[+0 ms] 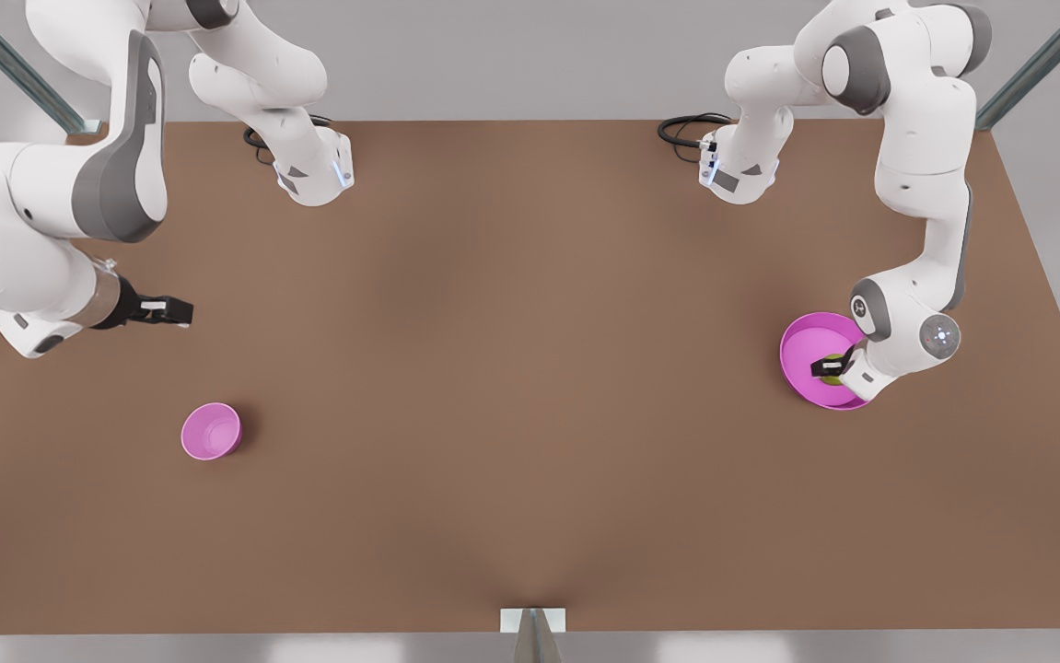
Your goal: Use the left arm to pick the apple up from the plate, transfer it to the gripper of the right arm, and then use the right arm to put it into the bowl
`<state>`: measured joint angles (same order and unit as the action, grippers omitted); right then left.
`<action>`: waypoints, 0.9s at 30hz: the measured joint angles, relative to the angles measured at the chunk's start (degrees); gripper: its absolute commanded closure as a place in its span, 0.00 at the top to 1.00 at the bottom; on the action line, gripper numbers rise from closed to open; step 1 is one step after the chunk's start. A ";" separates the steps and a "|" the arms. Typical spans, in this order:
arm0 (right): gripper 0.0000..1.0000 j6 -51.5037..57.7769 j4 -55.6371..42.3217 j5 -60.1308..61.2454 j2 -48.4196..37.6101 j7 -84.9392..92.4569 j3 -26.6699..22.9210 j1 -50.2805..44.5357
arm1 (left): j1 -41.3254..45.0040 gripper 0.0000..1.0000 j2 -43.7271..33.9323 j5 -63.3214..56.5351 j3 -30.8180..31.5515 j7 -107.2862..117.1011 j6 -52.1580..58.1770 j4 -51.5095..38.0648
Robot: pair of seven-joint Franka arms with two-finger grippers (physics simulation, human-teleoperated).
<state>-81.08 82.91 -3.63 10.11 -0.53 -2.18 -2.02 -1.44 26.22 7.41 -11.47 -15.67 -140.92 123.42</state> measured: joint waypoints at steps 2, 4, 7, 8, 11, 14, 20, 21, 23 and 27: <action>1.00 0.01 -0.04 0.00 0.17 0.01 0.00 0.00 | 0.10 0.74 -2.98 1.09 0.03 -0.05 3.13 -1.54; 1.00 0.01 -0.06 0.00 0.24 0.02 0.00 0.00 | 0.56 0.74 -4.66 3.02 0.07 -0.08 6.25 -2.58; 1.00 0.06 -0.27 0.11 0.49 0.04 0.02 0.27 | 1.68 0.74 -4.58 12.23 3.43 -0.17 13.30 -9.56; 1.00 0.07 -0.57 0.31 1.06 0.04 0.06 -0.09 | 2.06 0.74 -3.67 15.64 5.30 -0.19 16.82 -13.79; 1.00 -0.02 -0.95 3.62 2.88 0.07 0.11 -2.10 | 2.30 0.74 5.43 24.83 10.63 -0.31 29.87 -32.07; 1.00 -0.05 -0.74 8.15 4.66 0.19 0.09 -2.22 | 2.62 0.74 14.75 33.80 20.25 -0.08 40.88 -44.69; 0.99 -1.70 -9.09 25.19 19.46 3.74 2.52 -2.28 | 6.85 0.71 24.27 52.30 29.01 0.39 43.76 -53.63; 0.99 -3.04 -10.81 28.64 23.21 5.08 4.20 -2.26 | 7.49 0.71 26.14 53.72 29.62 0.43 42.61 -56.34; 0.99 -6.11 -12.17 35.41 28.65 8.54 7.62 -2.25 | 7.90 0.71 28.31 55.62 30.08 0.45 40.71 -59.42; 0.99 -13.40 -13.95 45.09 35.88 17.60 14.16 -2.22 | 9.82 0.71 30.08 57.39 30.52 0.27 36.69 -60.54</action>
<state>-94.48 68.96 41.45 45.99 17.07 11.97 -4.24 8.38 56.30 64.80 19.05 -15.40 -104.23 62.88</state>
